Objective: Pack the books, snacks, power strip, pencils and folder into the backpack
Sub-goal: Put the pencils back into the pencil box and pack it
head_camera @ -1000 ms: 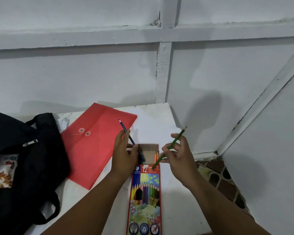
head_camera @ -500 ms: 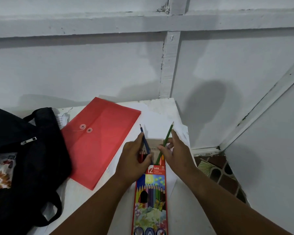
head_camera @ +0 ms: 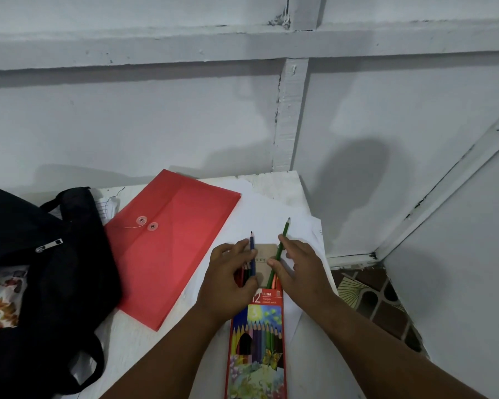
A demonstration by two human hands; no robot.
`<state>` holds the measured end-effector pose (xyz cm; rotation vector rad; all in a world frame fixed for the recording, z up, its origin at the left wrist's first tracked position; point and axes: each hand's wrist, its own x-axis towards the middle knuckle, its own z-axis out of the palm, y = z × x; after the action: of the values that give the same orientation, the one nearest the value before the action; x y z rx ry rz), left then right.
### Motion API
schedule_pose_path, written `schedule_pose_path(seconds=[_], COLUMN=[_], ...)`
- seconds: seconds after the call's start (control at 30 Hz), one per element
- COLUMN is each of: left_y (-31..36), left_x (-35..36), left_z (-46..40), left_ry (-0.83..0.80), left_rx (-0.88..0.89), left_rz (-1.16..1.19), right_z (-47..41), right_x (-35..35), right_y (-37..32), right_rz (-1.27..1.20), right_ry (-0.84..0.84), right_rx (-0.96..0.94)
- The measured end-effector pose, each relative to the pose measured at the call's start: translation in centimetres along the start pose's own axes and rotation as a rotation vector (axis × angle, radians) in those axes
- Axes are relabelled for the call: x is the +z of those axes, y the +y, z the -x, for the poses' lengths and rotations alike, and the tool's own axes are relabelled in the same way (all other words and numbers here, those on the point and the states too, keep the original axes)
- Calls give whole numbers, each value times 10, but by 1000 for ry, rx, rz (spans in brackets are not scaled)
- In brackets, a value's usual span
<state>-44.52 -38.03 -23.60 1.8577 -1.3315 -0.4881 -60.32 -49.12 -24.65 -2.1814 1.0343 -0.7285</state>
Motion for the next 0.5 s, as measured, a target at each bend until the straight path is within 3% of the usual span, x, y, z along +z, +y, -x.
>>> schedule_pose_path(seconds=[0.2,0.5], left_y=[3,-3], left_x=[-1,1], left_z=[0,-1], left_ry=[27,17], left_rx=[10,24], left_rz=[0,-45], right_z=[-1,2], right_x=[-1,-7], right_y=[0,-1], right_rz=[45,-16], right_ry=[-43,-64], right_rx=[-112,-107])
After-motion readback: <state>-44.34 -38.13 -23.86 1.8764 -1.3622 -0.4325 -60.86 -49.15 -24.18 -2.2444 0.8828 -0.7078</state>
